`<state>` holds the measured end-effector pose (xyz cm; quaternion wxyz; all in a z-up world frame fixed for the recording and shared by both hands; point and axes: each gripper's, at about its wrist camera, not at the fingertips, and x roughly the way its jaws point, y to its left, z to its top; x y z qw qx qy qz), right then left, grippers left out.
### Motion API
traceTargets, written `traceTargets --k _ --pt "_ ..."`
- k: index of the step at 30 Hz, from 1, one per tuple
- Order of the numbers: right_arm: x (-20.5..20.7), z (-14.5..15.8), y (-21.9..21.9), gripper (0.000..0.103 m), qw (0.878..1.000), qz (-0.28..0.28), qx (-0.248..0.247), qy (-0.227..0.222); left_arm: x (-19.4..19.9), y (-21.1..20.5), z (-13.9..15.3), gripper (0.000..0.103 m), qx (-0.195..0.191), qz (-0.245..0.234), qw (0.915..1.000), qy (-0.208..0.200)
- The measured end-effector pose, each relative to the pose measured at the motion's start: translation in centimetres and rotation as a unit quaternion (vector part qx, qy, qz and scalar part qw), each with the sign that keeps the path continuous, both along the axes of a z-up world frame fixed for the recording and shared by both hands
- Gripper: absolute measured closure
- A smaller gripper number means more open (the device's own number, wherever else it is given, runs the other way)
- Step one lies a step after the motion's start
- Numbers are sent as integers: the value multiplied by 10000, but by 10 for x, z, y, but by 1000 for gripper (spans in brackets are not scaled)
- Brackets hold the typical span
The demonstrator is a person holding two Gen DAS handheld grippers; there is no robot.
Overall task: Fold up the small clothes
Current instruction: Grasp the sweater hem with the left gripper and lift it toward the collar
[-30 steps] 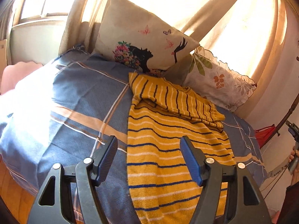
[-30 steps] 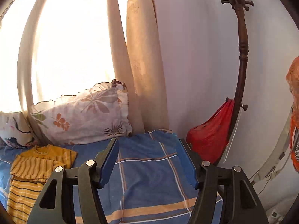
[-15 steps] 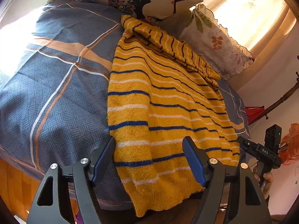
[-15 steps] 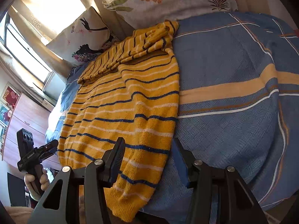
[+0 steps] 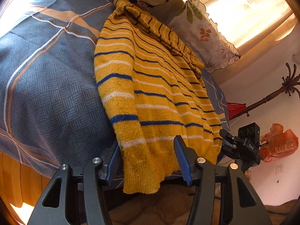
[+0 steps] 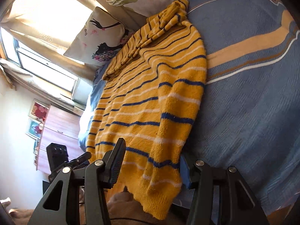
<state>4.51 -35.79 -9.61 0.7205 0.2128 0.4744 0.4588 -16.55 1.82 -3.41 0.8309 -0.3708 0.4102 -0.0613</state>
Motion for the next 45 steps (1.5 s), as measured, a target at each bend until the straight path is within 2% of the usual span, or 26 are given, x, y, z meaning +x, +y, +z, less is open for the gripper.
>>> traceTargets --k 4,9,11,12,13,16,20,26,29,34,38,42,45 --pt "-7 -3 -6 46 9995 17 298 70 8 -10 2 42 -169 -236 9994 -181" --pt "-13 -8 -16 46 9989 5 457 67 13 -15 1 41 -196 -217 9994 -165" --pt "-18 -8 -17 46 9991 0 428 -11 13 -15 1 52 -98 -165 9998 -113" --pt "-21 -7 -16 46 9992 -5 394 -81 14 -14 1 79 -19 -128 9999 -38" --pt "-24 -6 -15 49 9993 -29 329 -166 15 -12 -1 95 -16 -118 9999 54" --pt "-26 -5 -6 89 9992 -178 -117 -324 16 -3 2 95 -104 50 9999 48" --pt "-15 6 -9 91 9993 -172 129 -316 16 5 38 95 175 200 9989 -395" --pt "-8 47 -22 92 9907 160 1324 -253 6 1 98 95 447 102 9914 -1228" --pt "-15 62 -28 92 9855 306 1638 -317 -7 -4 113 95 548 -13 9880 -1442" --pt "-32 69 -43 92 9831 429 1721 -441 -29 -6 125 95 568 25 9866 -1531" --pt "-49 68 -59 92 9816 532 1767 -492 -47 -17 116 95 661 -160 9883 -1364" --pt "-54 56 -61 92 9857 486 1563 -399 -42 -15 90 95 691 -140 9935 -893" --pt "-38 55 -50 92 9868 461 1524 -291 -31 -1 95 95 625 48 9921 -1087"
